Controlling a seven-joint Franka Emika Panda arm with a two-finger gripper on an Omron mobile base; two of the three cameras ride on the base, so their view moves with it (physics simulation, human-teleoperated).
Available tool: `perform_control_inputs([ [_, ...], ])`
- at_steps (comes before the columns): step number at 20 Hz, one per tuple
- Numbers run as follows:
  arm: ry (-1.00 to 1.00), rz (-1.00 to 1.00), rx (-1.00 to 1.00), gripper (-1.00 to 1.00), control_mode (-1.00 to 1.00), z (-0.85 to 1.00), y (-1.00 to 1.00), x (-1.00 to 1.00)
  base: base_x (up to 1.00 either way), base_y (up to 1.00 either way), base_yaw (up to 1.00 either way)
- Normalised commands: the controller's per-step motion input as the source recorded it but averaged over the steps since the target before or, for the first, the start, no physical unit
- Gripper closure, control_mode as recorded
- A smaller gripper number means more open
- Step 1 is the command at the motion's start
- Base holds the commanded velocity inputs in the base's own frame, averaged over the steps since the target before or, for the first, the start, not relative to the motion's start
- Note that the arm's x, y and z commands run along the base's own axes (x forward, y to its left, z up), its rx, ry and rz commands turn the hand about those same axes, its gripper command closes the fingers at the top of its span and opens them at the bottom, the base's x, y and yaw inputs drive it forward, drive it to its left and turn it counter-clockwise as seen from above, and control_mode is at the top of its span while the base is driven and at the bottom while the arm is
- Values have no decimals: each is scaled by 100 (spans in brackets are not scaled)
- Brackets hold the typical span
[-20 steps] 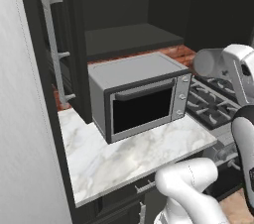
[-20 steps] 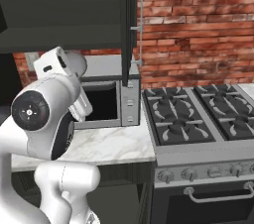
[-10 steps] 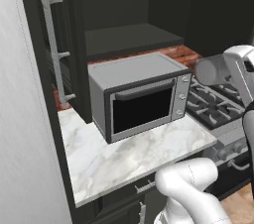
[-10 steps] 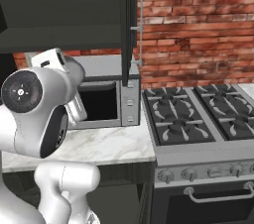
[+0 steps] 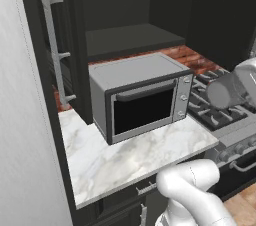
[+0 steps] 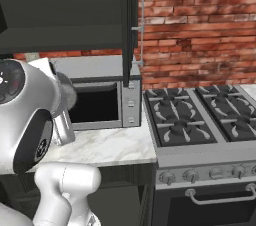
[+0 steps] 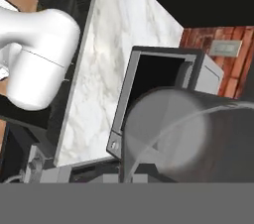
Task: There is a bowl on the dining counter. Grab a lemon wedge from the fridge and place it in the bowl. Then get the liquor bottle and glass cup from the cabinet and place them next to the bowl.
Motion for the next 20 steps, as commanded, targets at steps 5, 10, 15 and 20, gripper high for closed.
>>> perform_control_inputs([
  [5,8,0,1,100,-100,-61,3,-61,0,0,0],
  [10,1,0,0,100,100,-10,4,-7,-47,15,-7],
  [15,0,0,0,100,100,0,0,0,-50,4,-41],
  [20,0,0,0,100,100,0,0,0,-5,0,-63],
])
